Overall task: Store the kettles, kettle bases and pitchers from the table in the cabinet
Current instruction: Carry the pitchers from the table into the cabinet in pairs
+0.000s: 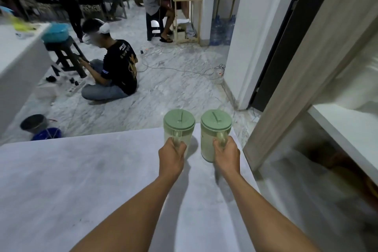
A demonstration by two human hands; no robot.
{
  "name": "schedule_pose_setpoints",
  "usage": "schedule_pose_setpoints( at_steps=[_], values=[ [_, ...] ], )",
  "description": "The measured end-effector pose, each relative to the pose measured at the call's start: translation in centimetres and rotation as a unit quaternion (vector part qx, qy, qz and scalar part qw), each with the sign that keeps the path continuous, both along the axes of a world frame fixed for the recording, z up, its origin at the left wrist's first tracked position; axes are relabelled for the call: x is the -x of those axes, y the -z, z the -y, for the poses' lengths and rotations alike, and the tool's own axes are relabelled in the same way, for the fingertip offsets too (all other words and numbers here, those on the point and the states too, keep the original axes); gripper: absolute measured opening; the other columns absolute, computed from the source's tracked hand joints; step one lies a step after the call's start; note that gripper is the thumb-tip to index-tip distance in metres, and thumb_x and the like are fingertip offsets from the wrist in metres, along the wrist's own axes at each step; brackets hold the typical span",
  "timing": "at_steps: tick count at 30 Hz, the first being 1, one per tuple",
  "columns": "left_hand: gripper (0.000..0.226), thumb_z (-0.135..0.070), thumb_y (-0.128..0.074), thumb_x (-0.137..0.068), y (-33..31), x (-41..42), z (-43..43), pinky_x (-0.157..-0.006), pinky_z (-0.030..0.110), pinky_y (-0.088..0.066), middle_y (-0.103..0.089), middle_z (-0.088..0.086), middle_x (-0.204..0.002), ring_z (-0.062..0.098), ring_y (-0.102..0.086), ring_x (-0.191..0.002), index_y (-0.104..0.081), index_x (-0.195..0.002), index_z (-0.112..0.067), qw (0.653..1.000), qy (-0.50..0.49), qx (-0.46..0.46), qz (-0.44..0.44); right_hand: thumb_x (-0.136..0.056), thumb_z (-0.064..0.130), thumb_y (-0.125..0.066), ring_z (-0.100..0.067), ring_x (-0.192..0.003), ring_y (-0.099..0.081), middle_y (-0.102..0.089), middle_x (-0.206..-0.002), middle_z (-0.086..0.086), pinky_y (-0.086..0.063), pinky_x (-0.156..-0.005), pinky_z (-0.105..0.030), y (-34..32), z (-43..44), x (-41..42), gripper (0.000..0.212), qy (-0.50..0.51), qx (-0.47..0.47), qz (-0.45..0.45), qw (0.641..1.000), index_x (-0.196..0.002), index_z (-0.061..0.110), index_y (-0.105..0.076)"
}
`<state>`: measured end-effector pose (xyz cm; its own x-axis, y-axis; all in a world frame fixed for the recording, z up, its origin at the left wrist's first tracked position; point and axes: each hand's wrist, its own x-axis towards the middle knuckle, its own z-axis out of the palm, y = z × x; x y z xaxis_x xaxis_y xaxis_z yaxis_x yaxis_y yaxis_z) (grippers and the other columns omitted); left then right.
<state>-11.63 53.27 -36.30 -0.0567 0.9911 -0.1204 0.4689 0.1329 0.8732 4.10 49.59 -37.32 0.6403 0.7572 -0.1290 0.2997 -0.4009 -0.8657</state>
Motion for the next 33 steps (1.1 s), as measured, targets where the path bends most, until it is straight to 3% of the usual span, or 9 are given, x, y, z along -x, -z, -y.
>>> schedule_pose_setpoints(
  at_steps=[6,17,25,30,33],
  values=[
    [0.017,-0.020,-0.058,-0.093,-3.2,1.6,0.0,-0.055,0.021,-0.041,-0.063,0.006,-0.083,0.017,-0.056,-0.072,-0.058,-0.087,-0.004,0.999,0.011,-0.024,0.021,-0.097,0.029,-0.059,-0.027,-0.079,-0.059,-0.063,-0.083,-0.005,-0.038,-0.062,-0.031,-2.7,0.9,1.1,0.020,0.014,-0.037,-0.008,0.999,-0.098,0.009,-0.059],
    [0.017,-0.019,-0.058,-0.089,-11.9,5.7,1.8,-0.053,0.021,-0.040,-0.067,0.011,-0.078,0.022,-0.060,-0.071,-0.061,-0.082,-0.004,0.991,0.066,-0.093,0.075,-0.096,0.027,-0.061,-0.015,-0.065,-0.057,-0.064,-0.075,-0.003,-0.038,-0.054,-0.027,-11.5,6.0,4.3,0.015,0.075,-0.103,0.042,0.991,-0.092,0.012,-0.062],
    [0.020,-0.021,-0.057,-0.089,-19.0,9.1,6.7,-0.051,0.026,-0.037,-0.065,0.008,-0.072,0.020,-0.056,-0.064,-0.061,-0.081,-0.004,0.966,0.177,-0.153,0.112,-0.089,0.030,-0.060,-0.025,-0.064,-0.059,-0.066,-0.072,-0.012,-0.049,-0.058,-0.038,-19.3,13.9,9.5,0.021,0.170,-0.157,0.063,0.971,-0.075,0.013,-0.058],
    [0.023,-0.022,-0.057,-0.090,-23.5,10.4,10.7,-0.052,0.026,-0.038,-0.063,0.009,-0.068,0.026,-0.057,-0.066,-0.061,-0.079,-0.002,0.944,0.234,-0.199,0.118,-0.089,0.025,-0.061,-0.024,-0.061,-0.057,-0.064,-0.067,-0.012,-0.042,-0.055,-0.031,-24.4,20.2,12.4,0.024,0.234,-0.186,0.084,0.951,-0.078,0.004,-0.062],
    [0.025,-0.023,-0.055,-0.091,-26.2,11.0,13.4,-0.051,0.028,-0.037,-0.057,0.003,-0.063,0.025,-0.055,-0.064,-0.062,-0.081,-0.002,0.933,0.263,-0.215,0.118,-0.088,0.029,-0.060,-0.030,-0.067,-0.065,-0.069,-0.073,-0.013,-0.044,-0.057,-0.032,-27.3,24.6,13.9,0.023,0.274,-0.188,0.107,0.937,-0.077,0.008,-0.063]
  ],
)
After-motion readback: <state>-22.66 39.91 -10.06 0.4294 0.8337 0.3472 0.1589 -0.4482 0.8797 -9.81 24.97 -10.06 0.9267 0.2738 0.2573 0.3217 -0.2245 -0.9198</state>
